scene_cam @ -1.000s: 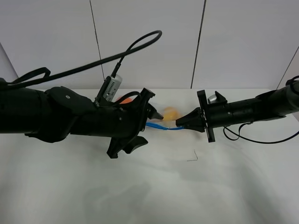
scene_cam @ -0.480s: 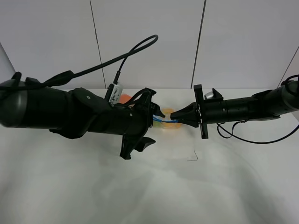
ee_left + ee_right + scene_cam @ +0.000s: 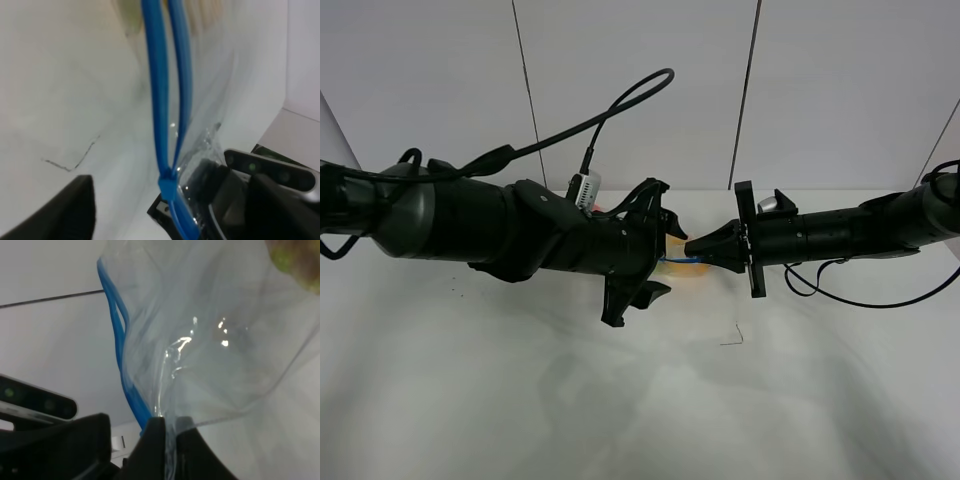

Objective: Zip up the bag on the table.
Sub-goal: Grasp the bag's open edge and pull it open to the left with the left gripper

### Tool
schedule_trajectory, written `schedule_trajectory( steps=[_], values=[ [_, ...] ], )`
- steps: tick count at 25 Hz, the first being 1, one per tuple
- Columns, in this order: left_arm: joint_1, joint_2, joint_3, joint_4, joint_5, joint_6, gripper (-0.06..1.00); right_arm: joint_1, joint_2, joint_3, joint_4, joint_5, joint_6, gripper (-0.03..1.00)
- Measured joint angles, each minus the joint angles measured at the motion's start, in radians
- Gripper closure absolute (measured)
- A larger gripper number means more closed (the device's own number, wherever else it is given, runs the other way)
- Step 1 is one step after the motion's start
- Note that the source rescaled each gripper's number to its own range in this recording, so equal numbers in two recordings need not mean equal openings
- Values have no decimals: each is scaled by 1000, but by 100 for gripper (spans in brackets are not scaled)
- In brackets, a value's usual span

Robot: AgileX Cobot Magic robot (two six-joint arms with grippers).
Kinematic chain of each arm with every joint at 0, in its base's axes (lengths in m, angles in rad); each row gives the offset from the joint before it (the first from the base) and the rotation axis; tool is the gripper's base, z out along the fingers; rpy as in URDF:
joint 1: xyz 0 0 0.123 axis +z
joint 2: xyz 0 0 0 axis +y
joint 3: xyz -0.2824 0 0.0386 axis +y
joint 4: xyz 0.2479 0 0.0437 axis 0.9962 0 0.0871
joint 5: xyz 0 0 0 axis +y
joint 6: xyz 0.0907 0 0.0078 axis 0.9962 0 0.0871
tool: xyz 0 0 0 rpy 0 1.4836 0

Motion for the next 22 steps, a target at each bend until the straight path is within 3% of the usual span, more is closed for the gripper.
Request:
schedule_trajectory(
  steps=[14,22],
  values=[
    [0,4,0,0,-26,-4,76,0,0,0,0,0,0,97],
    [0,4,0,3,-37,-4,83,0,0,0,2,0,0,97]
  ],
)
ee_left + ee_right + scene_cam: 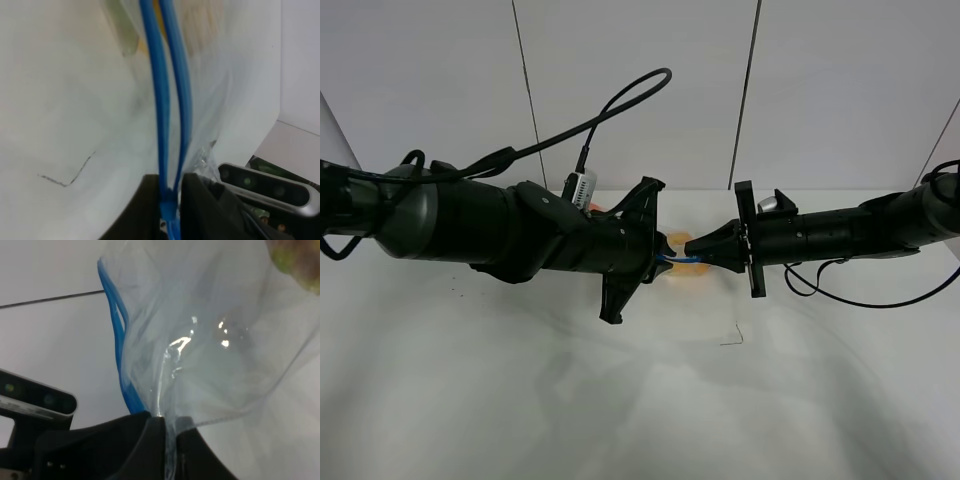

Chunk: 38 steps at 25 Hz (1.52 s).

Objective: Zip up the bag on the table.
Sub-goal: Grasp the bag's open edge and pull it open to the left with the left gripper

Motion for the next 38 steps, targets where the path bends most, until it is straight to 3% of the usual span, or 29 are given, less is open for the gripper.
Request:
schedule_trajectory(
  steps=[4,6,12,17,22,30,38],
  values=[
    [0,0,0,0,-14,0,85,0,0,0,2,0,0,97],
    [0,0,0,0,-18,0,94,0,0,0,5,0,0,97],
    [12,-2,0,0,-17,0,94,0,0,0,10,0,0,97],
    [67,-38,2,0,4,0,94,2,0,0,33,9,0,97],
    [155,-75,17,3,28,21,94,2,-1,0,37,16,0,97],
    [357,-96,21,4,132,234,94,2,-1,0,38,16,0,97],
    [535,-96,21,4,195,351,94,2,-1,0,36,15,0,97]
  ],
)
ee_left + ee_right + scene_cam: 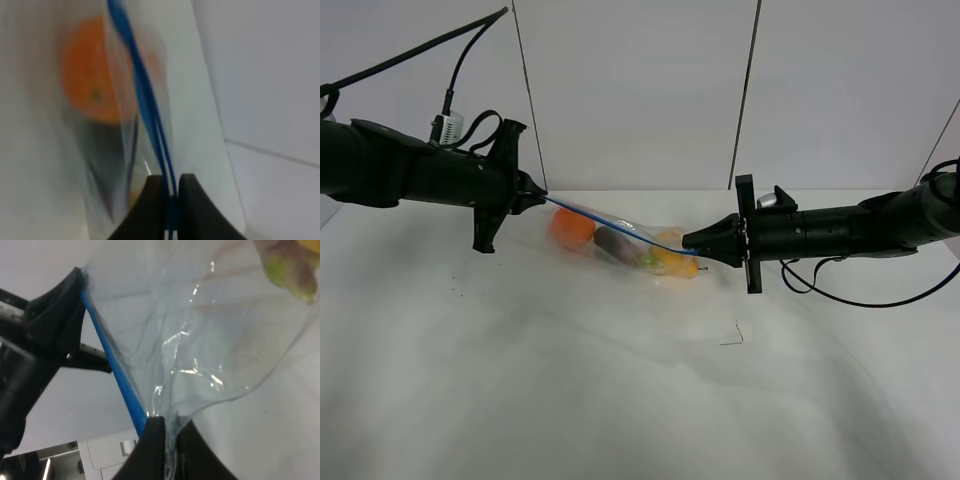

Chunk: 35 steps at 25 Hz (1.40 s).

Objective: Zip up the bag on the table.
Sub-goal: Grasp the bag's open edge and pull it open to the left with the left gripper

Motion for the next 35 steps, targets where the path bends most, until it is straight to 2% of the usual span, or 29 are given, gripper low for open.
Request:
schedule_trajectory(
  steps=[7,30,35],
  values=[
    [76,0,0,1,2,80,94,2,0,0,-3,0,0,97],
    [94,0,0,27,-63,94,94,2,0,0,-9,0,0,97],
    [128,-1,0,48,-47,94,84,2,0,0,-17,0,0,97]
  ],
)
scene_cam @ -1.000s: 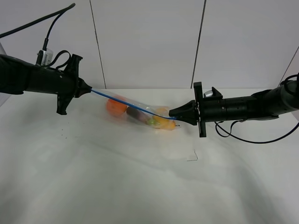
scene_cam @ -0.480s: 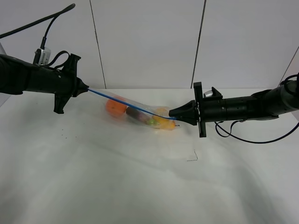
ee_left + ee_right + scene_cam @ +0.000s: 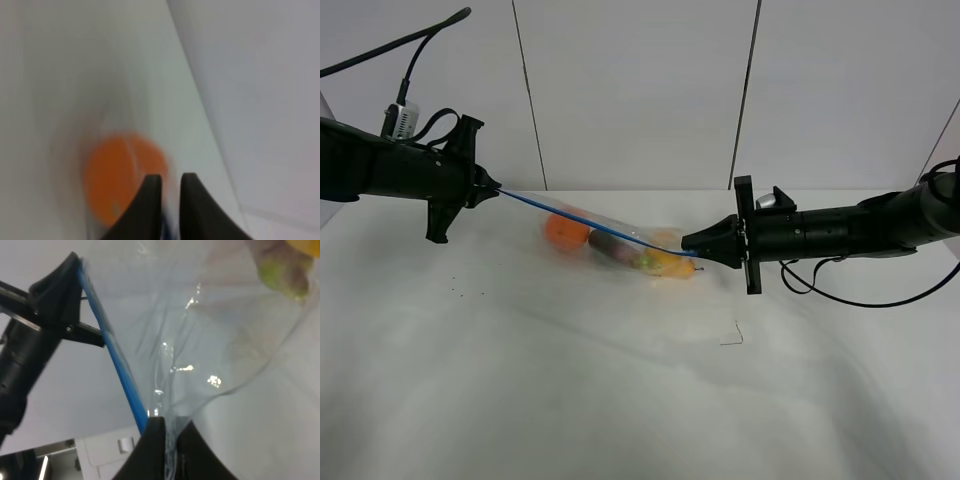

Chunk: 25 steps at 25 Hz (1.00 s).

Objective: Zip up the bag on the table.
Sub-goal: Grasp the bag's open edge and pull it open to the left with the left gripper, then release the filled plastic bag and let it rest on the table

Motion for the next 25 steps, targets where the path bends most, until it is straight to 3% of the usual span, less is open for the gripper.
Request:
schedule_trajectory(
  steps=[4,7,9,11,15,17,21,25],
  values=[
    [14,-5,0,1,-23,0,61,0,0,0,-14,0,0,97],
    [14,-6,0,8,-17,1,36,0,0,0,-14,0,0,97],
    [14,-6,0,38,-17,1,20,0,0,0,-15,0,0,97],
    [14,-7,0,96,-17,13,14,0,0,0,-17,0,0,97],
    [43,-8,-16,312,24,82,11,0,0,0,-25,0,0,97],
    [72,-8,-51,467,87,126,10,0,0,0,-29,0,0,97],
    [121,-8,-150,780,281,160,10,0,0,0,-30,0,0,97],
    [124,-8,-260,1034,519,168,10,0,0,0,-31,0,0,97]
  ],
)
